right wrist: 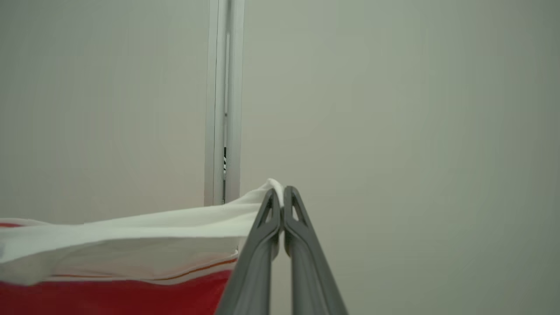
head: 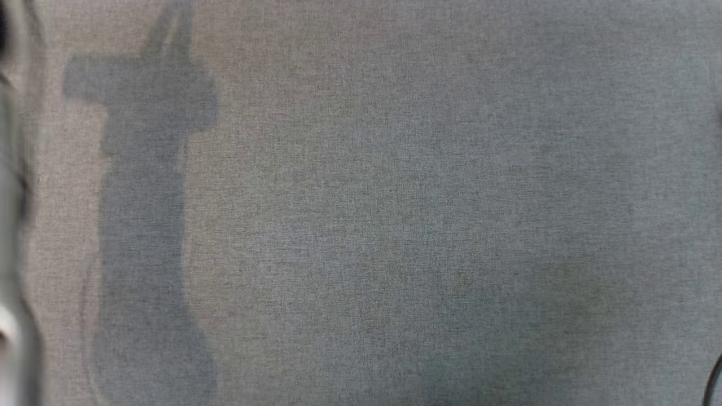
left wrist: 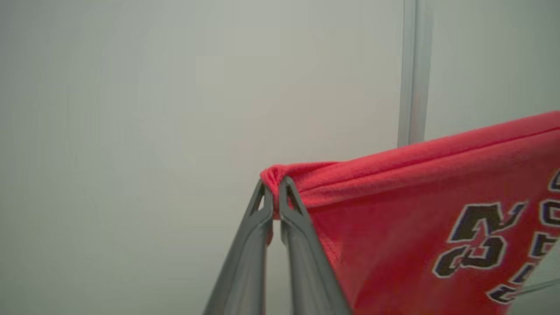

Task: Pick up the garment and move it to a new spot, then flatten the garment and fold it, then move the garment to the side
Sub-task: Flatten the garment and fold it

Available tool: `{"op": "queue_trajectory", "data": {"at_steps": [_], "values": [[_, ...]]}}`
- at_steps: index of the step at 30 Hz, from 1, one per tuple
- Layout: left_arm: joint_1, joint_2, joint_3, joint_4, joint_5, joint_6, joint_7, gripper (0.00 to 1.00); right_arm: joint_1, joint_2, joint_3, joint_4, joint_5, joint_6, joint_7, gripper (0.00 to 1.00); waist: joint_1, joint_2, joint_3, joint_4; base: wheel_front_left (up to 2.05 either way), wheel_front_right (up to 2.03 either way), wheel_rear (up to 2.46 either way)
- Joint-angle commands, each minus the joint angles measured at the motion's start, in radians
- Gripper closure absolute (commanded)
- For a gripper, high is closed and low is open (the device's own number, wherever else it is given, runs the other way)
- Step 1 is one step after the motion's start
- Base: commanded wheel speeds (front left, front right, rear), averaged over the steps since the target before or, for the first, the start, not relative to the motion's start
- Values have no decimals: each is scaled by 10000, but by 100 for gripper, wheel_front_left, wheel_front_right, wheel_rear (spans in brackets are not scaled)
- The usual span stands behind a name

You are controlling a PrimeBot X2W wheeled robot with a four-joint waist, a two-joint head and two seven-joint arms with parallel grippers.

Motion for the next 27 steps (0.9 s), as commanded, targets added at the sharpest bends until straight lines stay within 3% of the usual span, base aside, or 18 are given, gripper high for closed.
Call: {"op": "queue_trajectory", "data": {"at_steps": [1,8,15,27], "values": [[645,52,167,37,19,25,5,100,477,-149,-151,-150,156,-62,3,100,-1,0,-81,7,0,0,0],[5153,-1155,843,-337,343,-119,-1,100,5342,467,-500,-934,1229,-62,1,100,-1,0,-988,-72,0,0,0],[8327,-2178,1596,-228,622,-199,-2,100,8688,1230,-202,-1105,2151,-59,1,100,-1,0,-2209,-362,0,0,0],[11413,-2488,2173,-428,450,-320,-3,100,11942,1356,681,-541,2588,-57,1,100,-1,0,-4247,-583,0,0,0]]}}
